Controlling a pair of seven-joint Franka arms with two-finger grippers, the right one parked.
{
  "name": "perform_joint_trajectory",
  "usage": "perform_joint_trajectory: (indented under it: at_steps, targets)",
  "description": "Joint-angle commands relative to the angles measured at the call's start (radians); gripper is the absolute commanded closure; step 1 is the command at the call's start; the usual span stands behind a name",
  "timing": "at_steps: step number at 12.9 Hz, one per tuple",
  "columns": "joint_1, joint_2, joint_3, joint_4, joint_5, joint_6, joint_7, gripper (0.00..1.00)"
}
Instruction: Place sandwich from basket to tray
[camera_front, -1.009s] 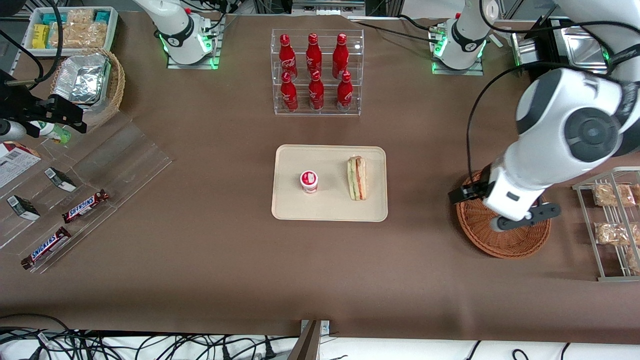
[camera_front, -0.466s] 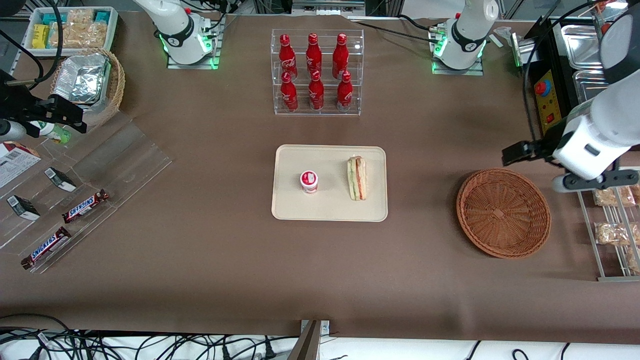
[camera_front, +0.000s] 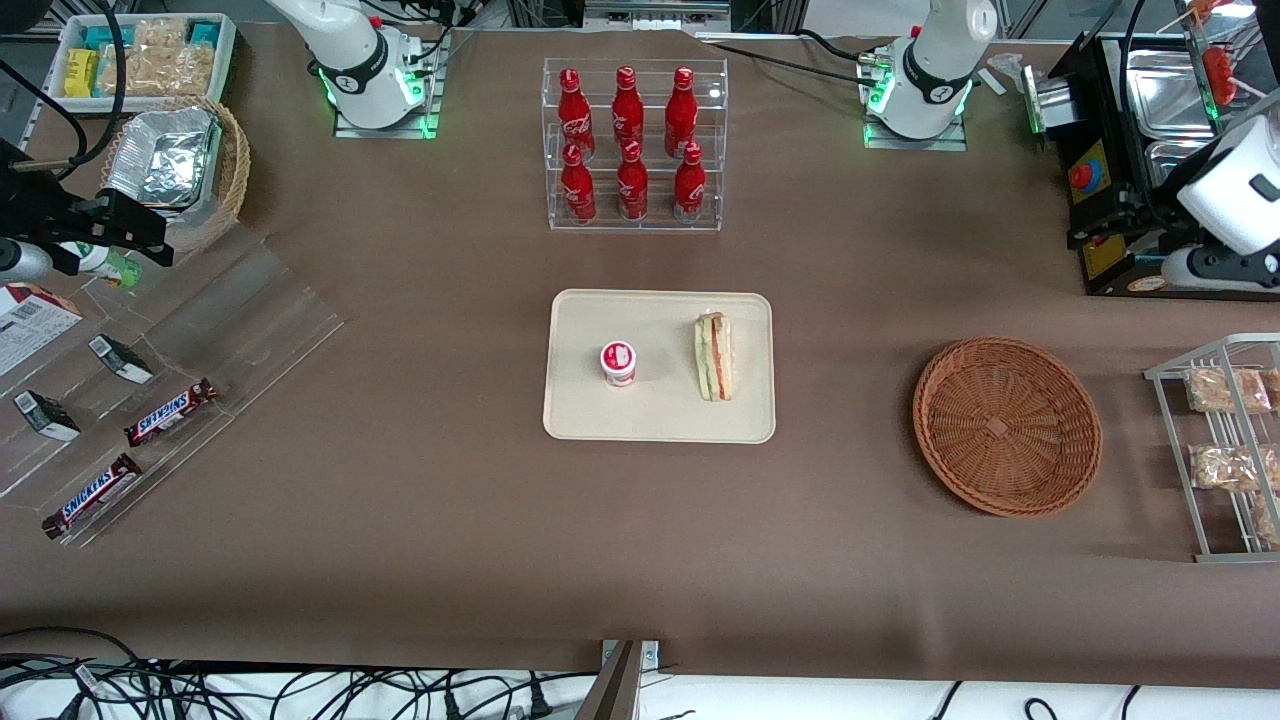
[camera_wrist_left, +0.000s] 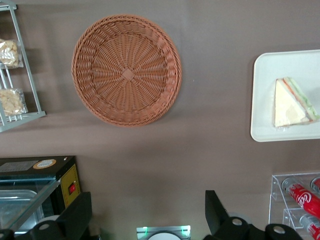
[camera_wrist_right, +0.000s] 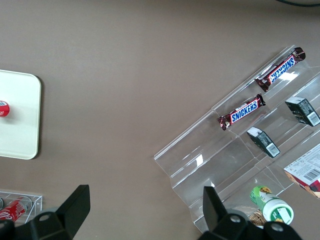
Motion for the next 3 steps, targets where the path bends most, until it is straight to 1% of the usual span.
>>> perform_joint_trajectory:
  at_steps: [1,3]
  targets:
    - [-0.012,-0.042,0.019,-0.049,-0.073,0.001,0.030,0.00]
    - [-0.012,-0.035,0.017,-0.046,-0.077,-0.007,0.030,0.00]
